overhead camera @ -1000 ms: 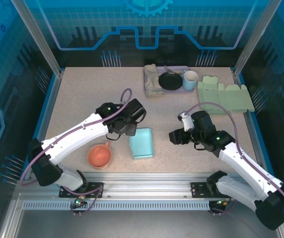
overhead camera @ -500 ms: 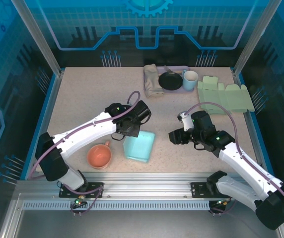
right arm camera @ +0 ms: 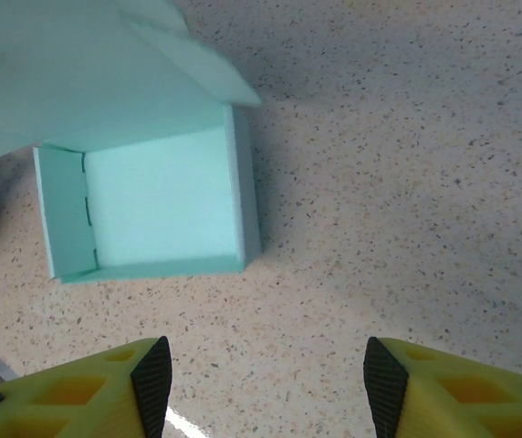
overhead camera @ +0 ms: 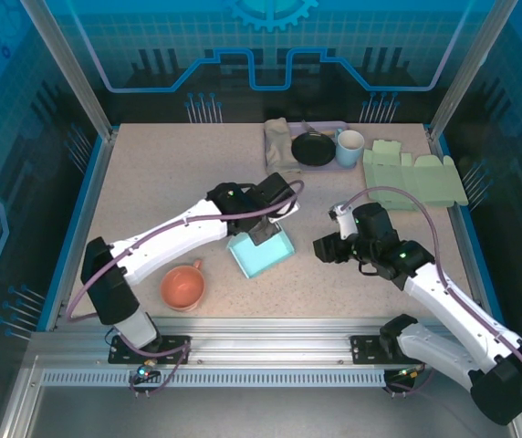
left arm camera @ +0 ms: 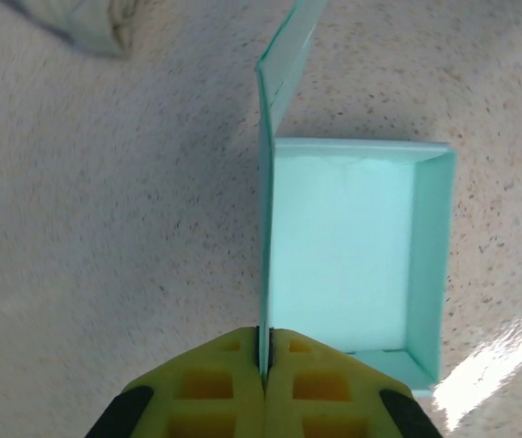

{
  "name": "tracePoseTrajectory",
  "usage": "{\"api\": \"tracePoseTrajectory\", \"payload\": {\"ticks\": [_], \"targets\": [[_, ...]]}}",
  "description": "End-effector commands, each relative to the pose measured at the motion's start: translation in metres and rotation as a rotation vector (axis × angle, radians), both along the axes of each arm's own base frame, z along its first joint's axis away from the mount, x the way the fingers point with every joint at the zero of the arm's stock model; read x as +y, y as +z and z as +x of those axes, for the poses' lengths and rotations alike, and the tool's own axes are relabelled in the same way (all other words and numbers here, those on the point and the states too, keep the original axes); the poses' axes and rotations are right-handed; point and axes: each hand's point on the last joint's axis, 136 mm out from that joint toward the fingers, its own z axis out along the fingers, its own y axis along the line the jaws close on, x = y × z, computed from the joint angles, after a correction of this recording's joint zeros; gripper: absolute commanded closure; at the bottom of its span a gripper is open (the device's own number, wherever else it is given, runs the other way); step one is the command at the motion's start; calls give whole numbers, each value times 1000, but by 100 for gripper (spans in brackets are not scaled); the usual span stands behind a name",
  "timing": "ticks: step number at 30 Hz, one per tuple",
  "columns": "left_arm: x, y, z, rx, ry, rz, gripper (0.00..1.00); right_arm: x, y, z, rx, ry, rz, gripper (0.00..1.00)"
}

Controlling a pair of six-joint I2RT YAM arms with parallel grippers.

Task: Fold the paper box

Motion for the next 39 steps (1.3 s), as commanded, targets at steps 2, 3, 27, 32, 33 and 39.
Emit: {"api": "tracePoseTrajectory", "payload": {"ticks": [2, 3, 27, 32, 33, 39], "targets": [[-17, -7, 6, -24, -204, 72, 98, -8, -4, 9, -34, -44, -17, 41], [-20, -6, 6, -23, -209, 59, 98, -10, -6, 11, -33, -58, -17, 41], [-30, -6, -7, 19, -264, -80, 100, -15, -41, 66, -31, -142, 81, 47], [-28, 0, -8, 21, -268, -106, 100, -30, -37, 71, -54, -168, 96, 47], [-28, 1, -8, 22, -271, -112, 100, -30, -37, 73, -56, -164, 97, 46], [-31, 4, -11, 28, -286, -128, 100, -8, -36, 80, -68, -30, 154, 45]]}}
